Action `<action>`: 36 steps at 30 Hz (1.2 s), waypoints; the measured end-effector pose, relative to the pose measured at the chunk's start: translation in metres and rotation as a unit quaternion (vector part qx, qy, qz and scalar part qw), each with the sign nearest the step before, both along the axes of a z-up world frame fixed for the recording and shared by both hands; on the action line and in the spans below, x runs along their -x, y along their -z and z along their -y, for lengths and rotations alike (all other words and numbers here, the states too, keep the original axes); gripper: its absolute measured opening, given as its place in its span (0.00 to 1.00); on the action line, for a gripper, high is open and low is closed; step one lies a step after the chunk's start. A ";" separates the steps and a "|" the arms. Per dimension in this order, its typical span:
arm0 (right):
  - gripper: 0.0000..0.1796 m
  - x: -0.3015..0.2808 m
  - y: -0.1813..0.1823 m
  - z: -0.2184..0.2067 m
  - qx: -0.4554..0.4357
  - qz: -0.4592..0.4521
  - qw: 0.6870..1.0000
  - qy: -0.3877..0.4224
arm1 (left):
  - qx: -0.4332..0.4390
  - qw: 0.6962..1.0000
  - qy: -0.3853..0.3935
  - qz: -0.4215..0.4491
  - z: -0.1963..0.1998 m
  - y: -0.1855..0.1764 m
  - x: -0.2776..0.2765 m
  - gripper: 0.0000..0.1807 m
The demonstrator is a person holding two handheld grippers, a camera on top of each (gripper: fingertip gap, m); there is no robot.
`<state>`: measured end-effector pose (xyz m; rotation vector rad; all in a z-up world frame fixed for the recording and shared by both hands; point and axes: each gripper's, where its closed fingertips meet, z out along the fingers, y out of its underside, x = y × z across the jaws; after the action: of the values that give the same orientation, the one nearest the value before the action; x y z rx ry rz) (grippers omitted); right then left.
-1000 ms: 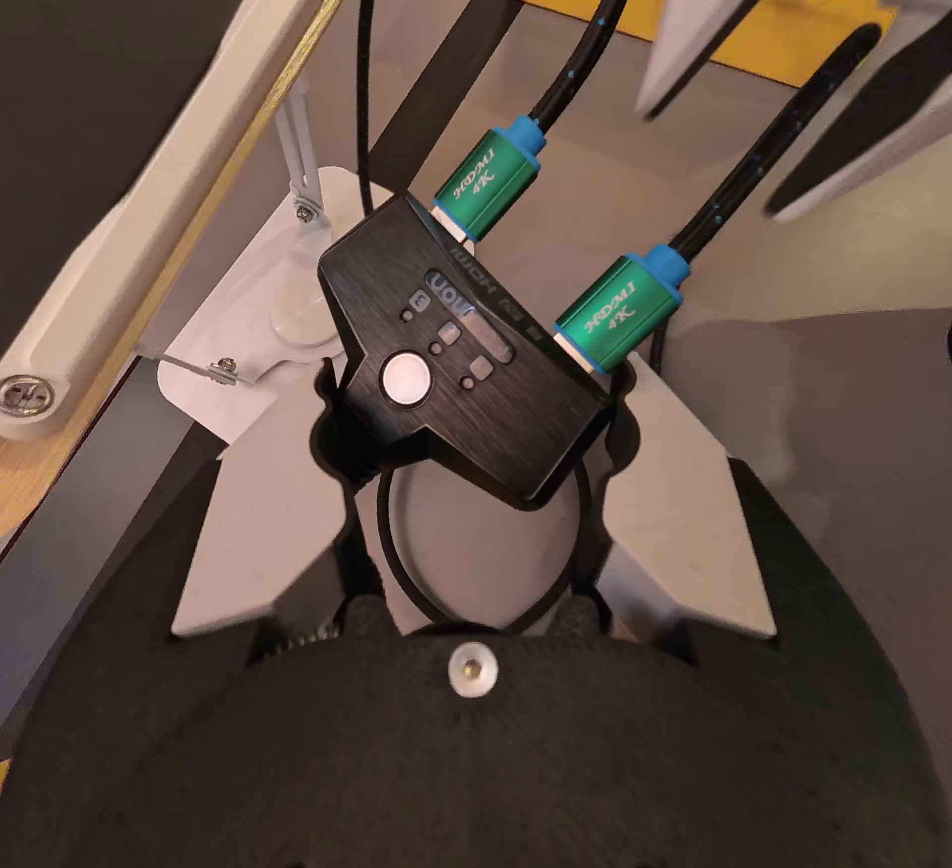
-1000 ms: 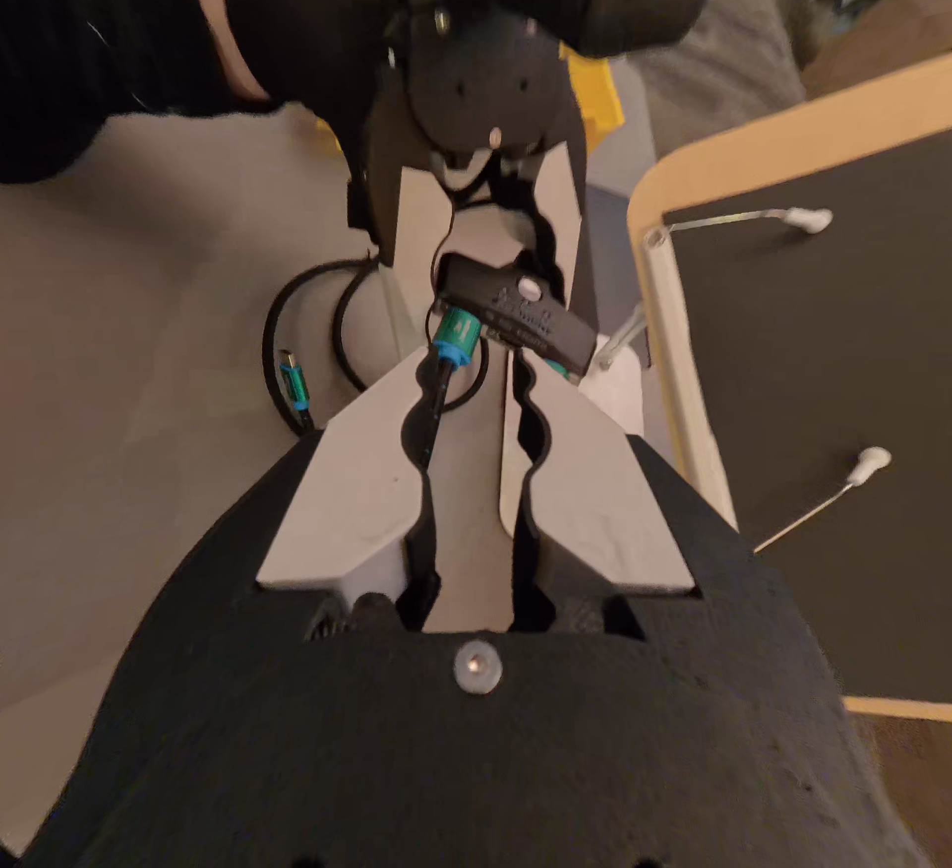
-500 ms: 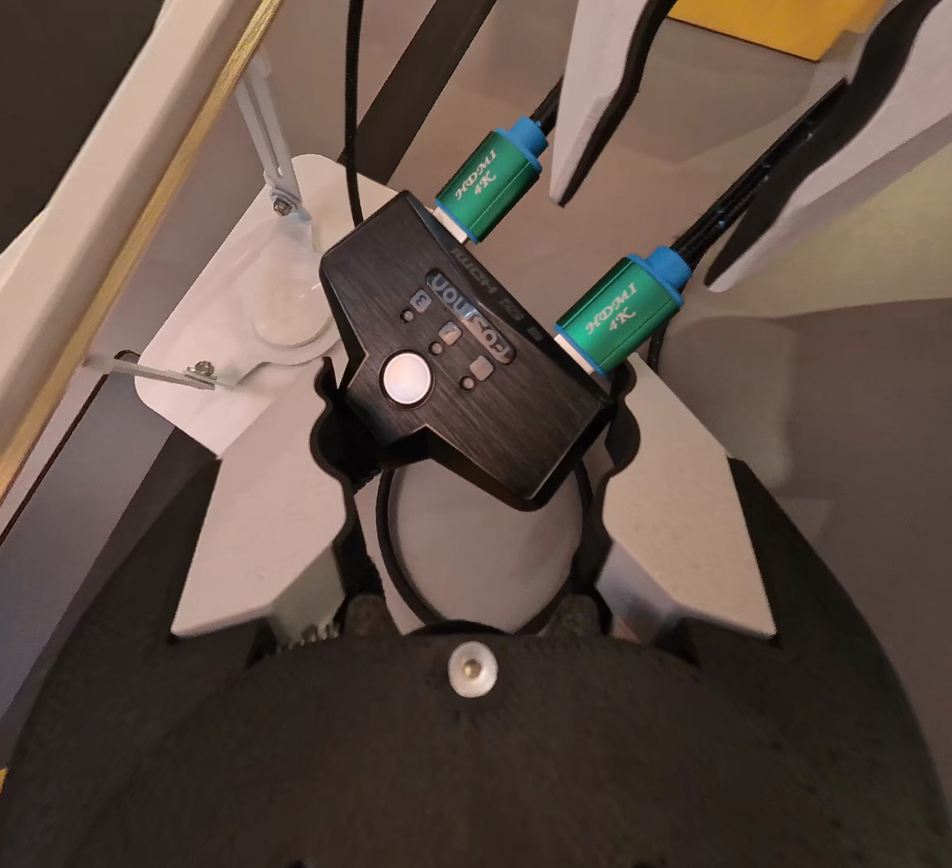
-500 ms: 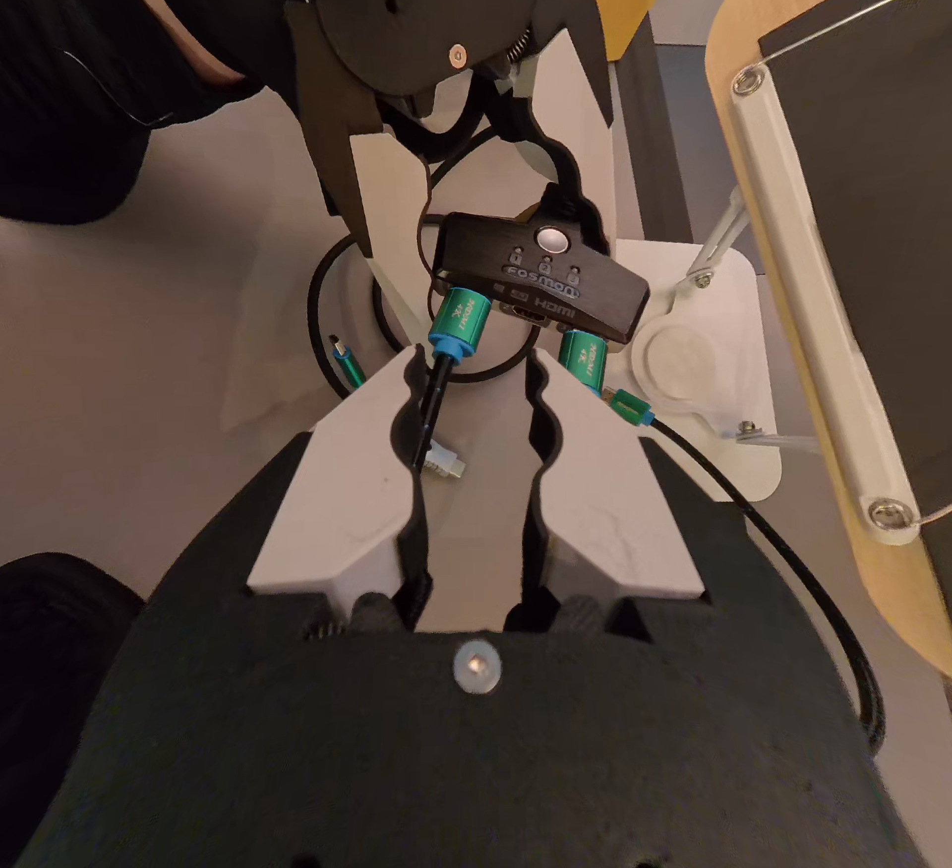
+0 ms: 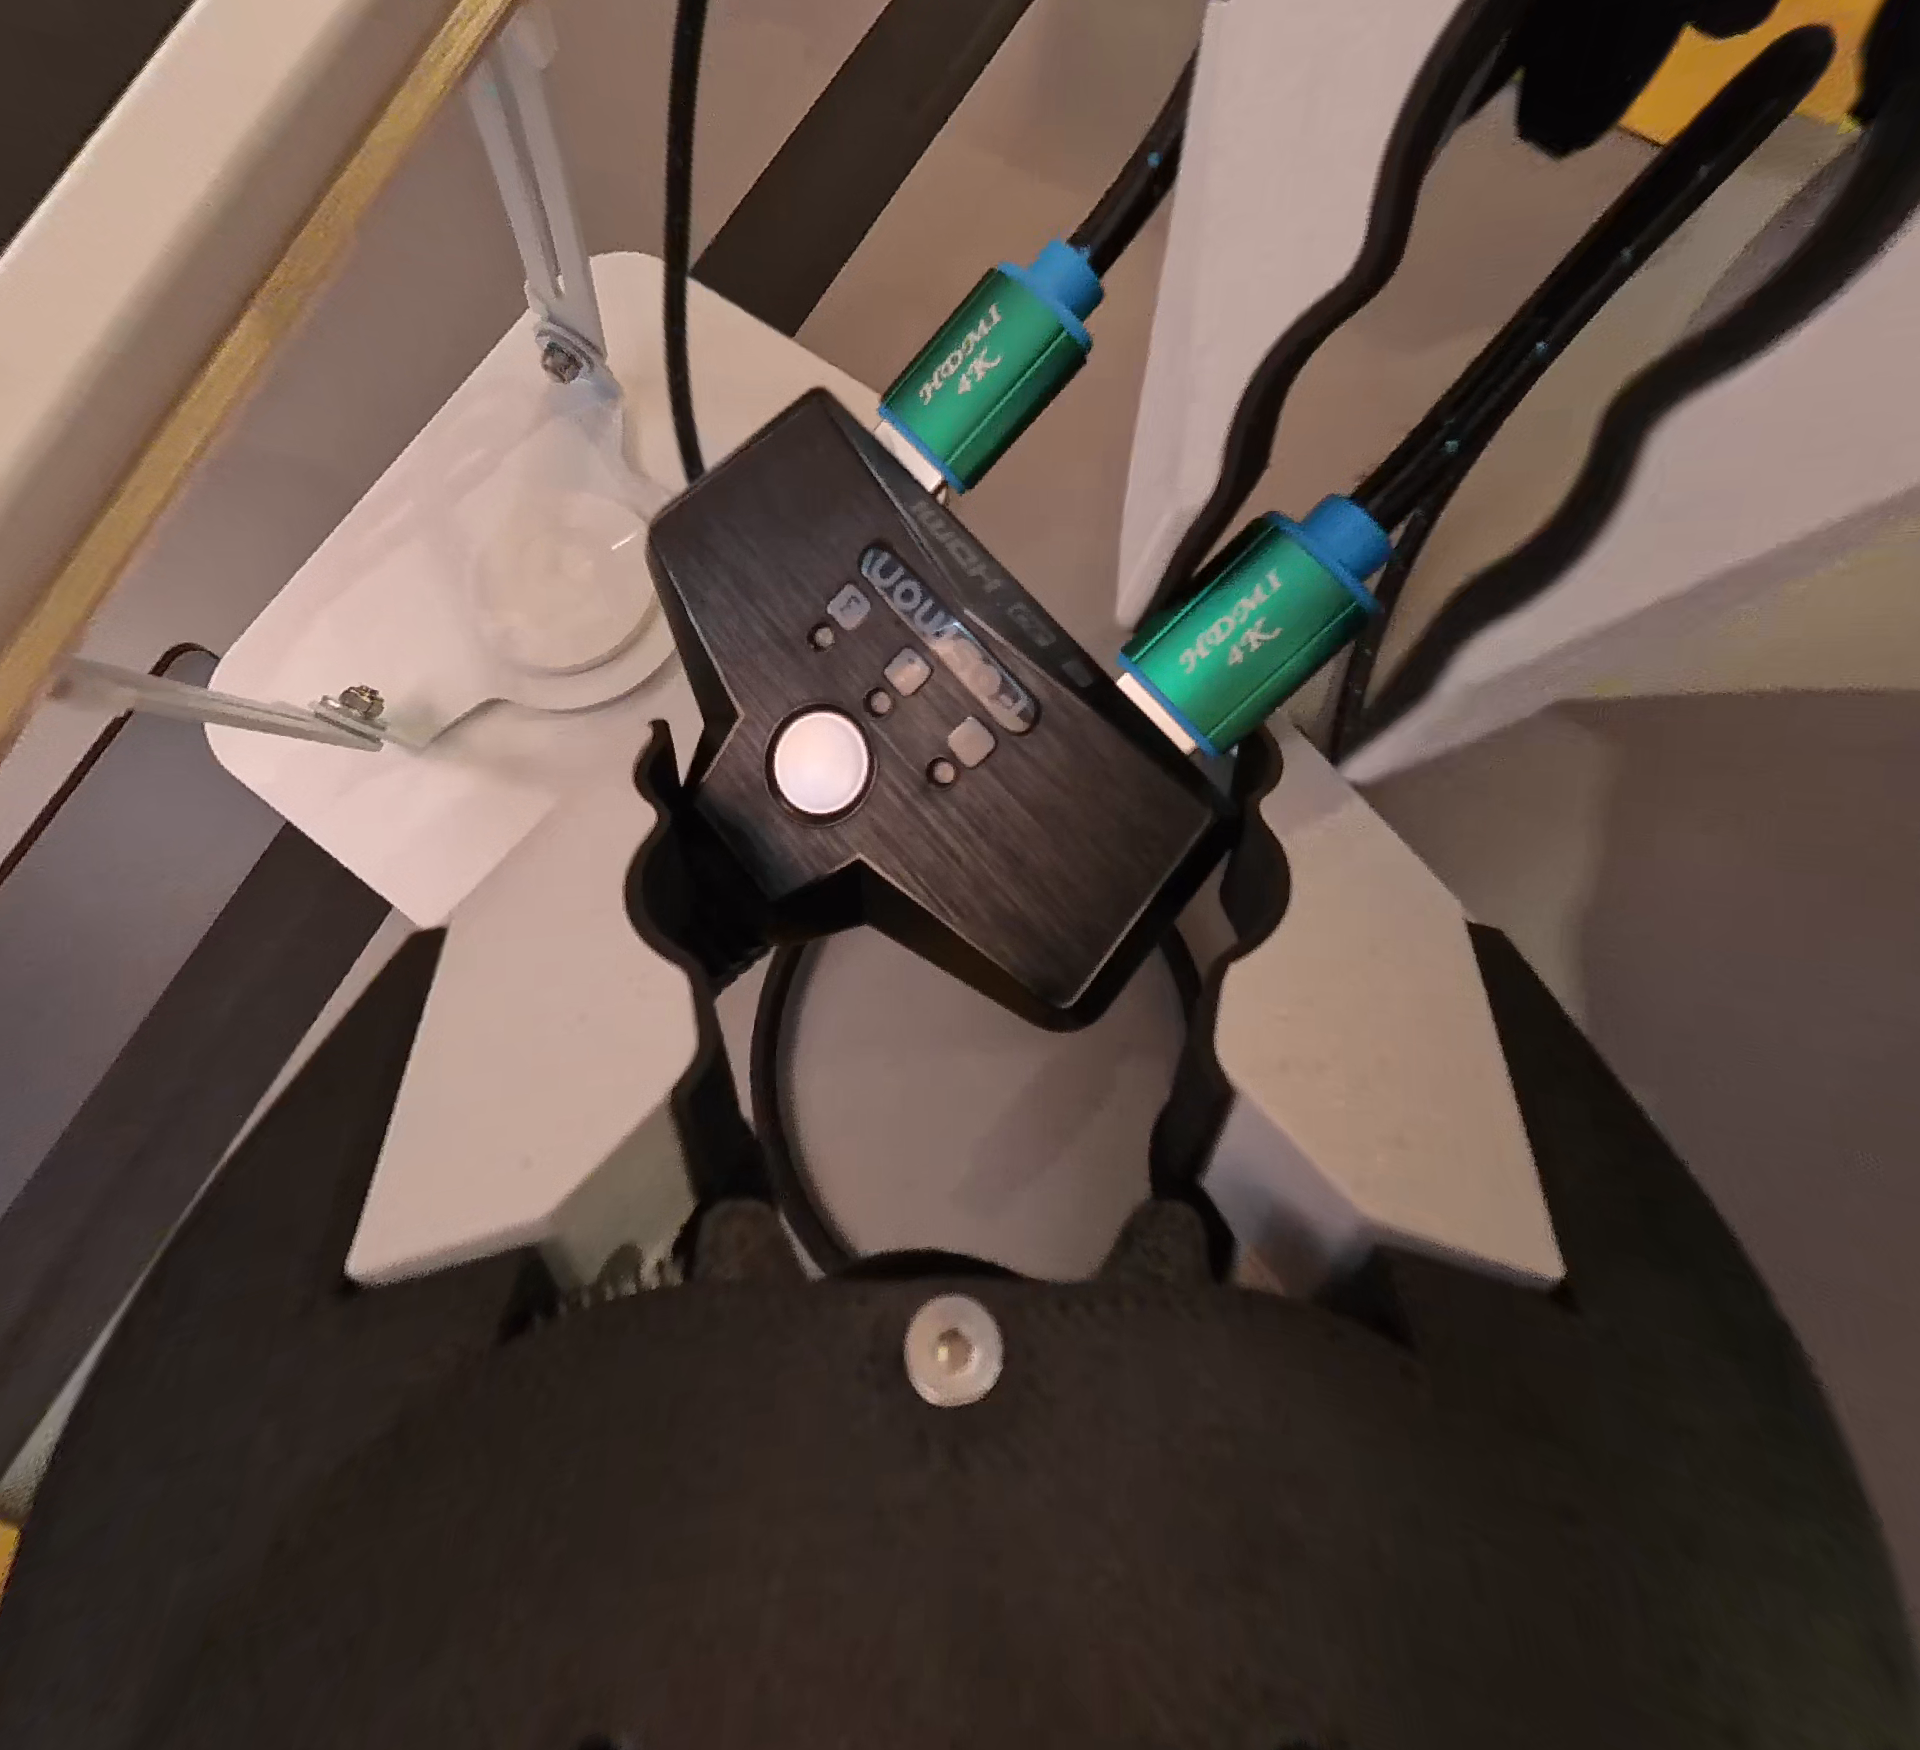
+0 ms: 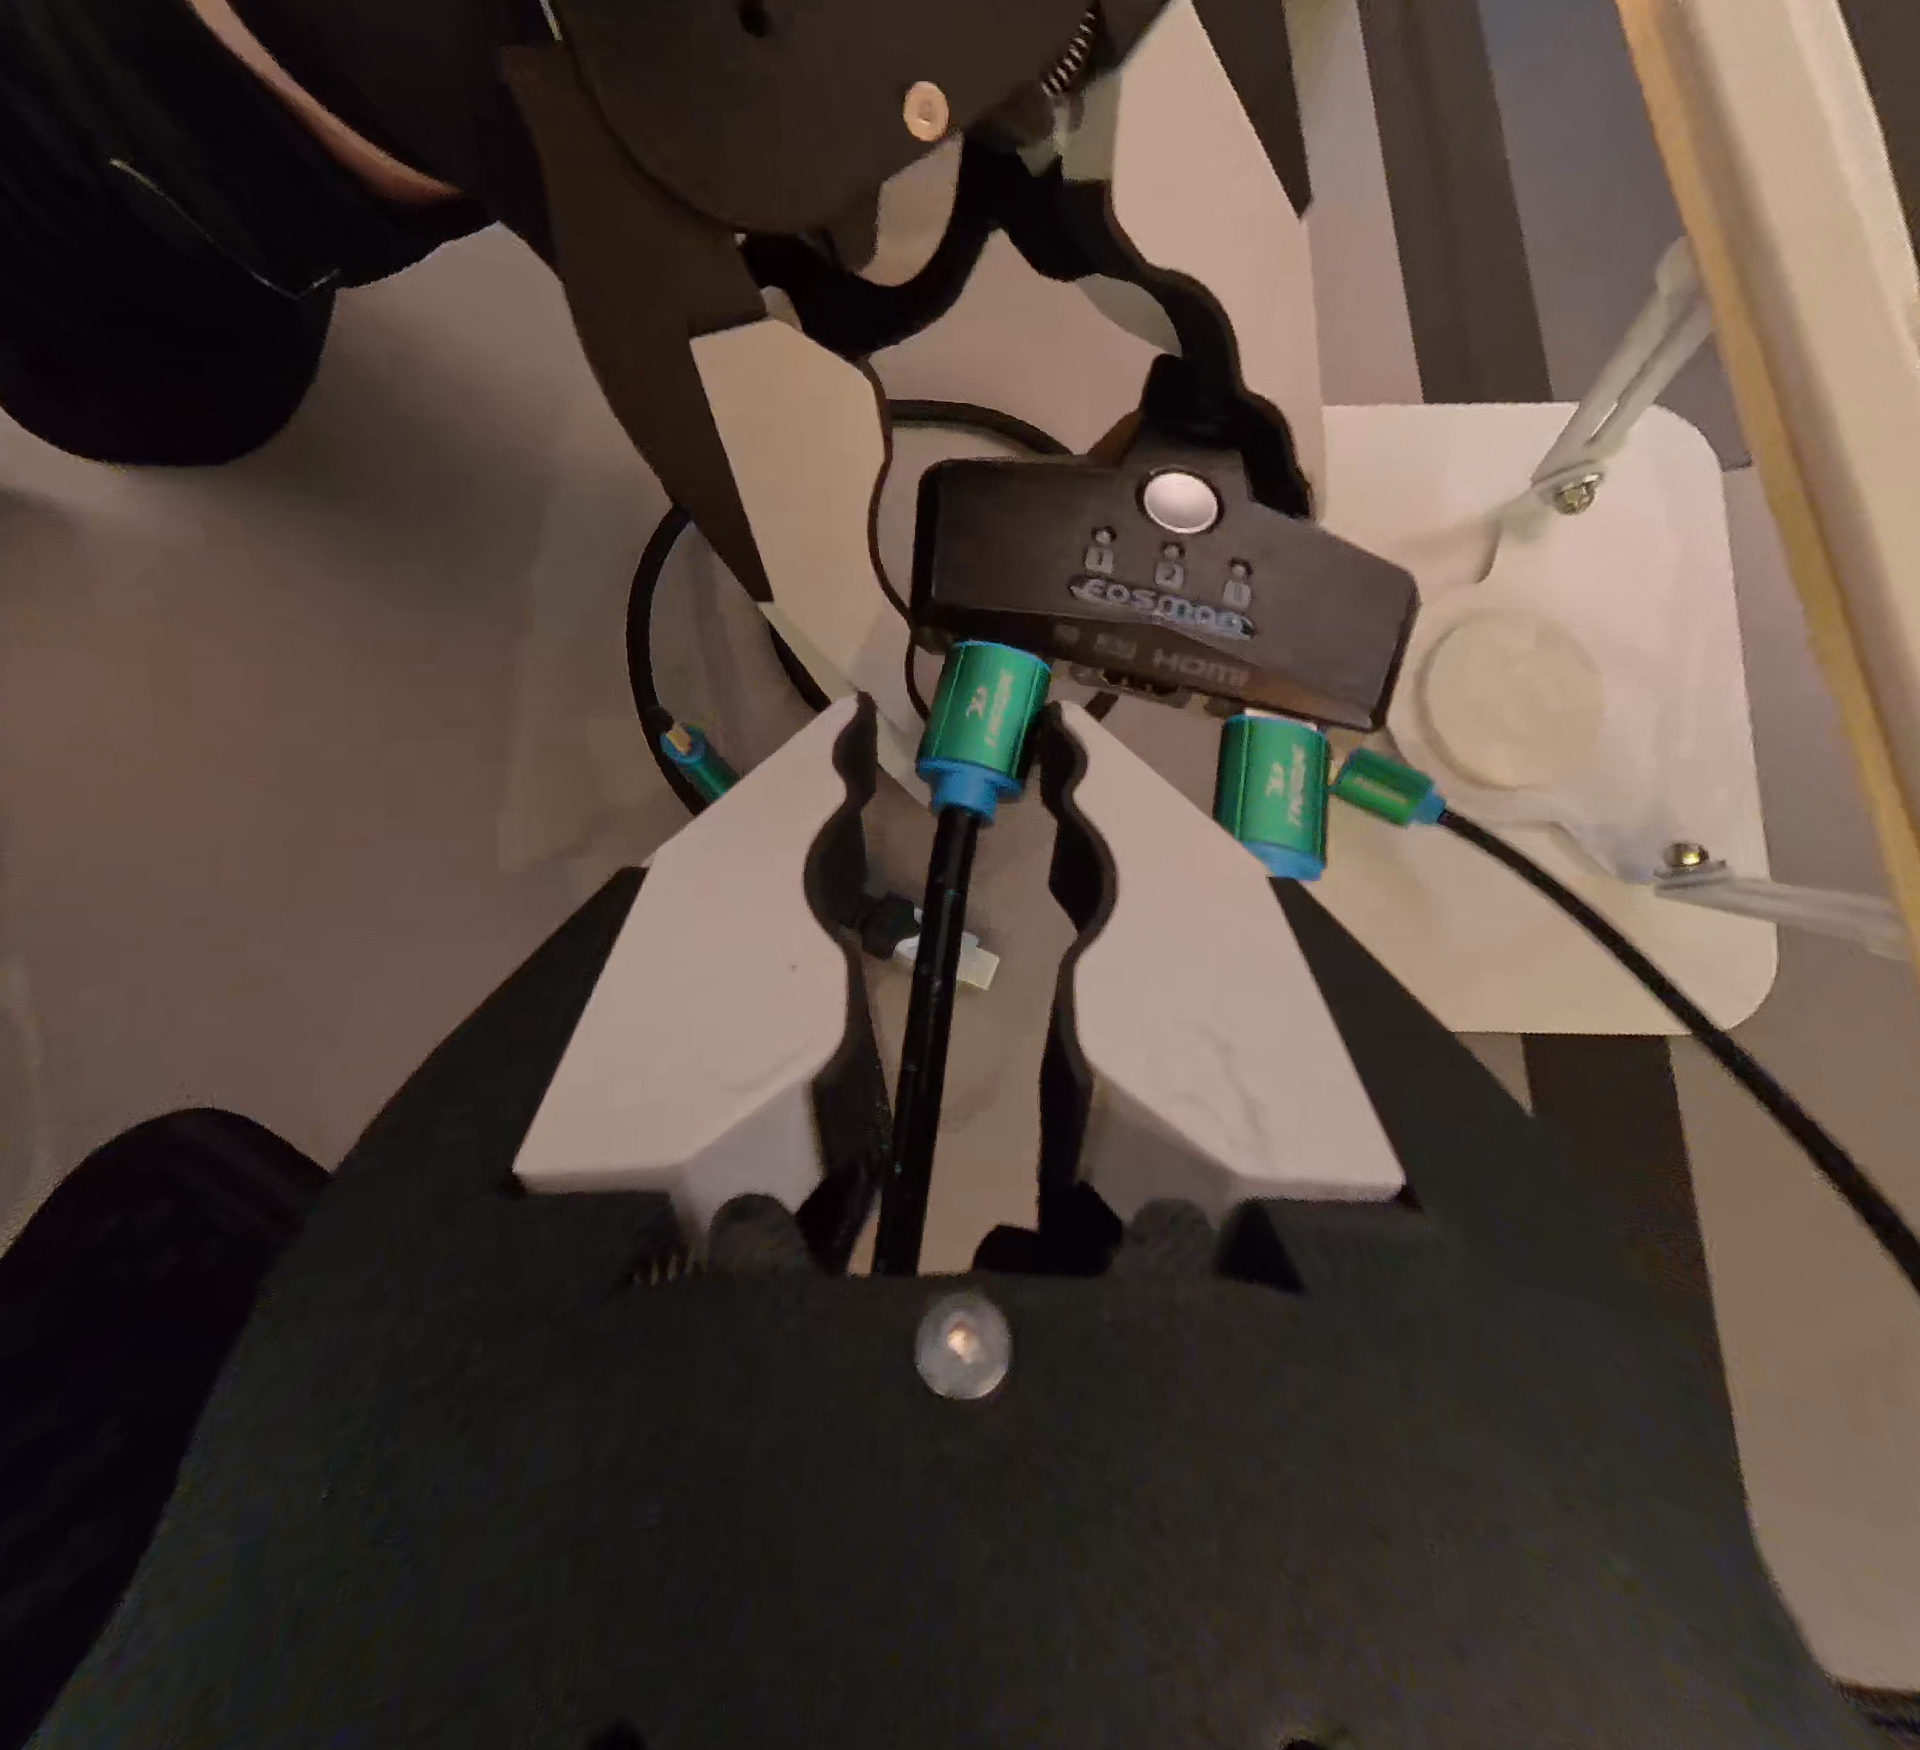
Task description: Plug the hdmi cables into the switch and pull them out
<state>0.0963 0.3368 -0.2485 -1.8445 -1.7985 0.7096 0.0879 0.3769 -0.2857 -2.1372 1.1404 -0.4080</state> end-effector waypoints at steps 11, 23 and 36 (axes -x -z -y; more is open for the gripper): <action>0.12 -0.005 0.003 0.000 0.012 0.001 1.000 -0.012 | 0.015 0.999 0.019 0.026 0.004 0.001 -0.005 0.56; 0.12 -0.010 0.005 0.025 0.006 -0.007 0.995 -0.099 | 0.037 0.990 0.133 0.012 0.037 0.008 0.007 0.76; 0.12 0.002 0.015 0.046 -0.047 0.034 0.983 -0.172 | 0.037 0.982 0.170 -0.076 0.050 0.036 0.005 0.87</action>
<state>0.0943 0.2907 -0.2632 -1.5289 -2.1859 0.6747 0.0829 0.3271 -0.3212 -2.0658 1.6108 -0.4516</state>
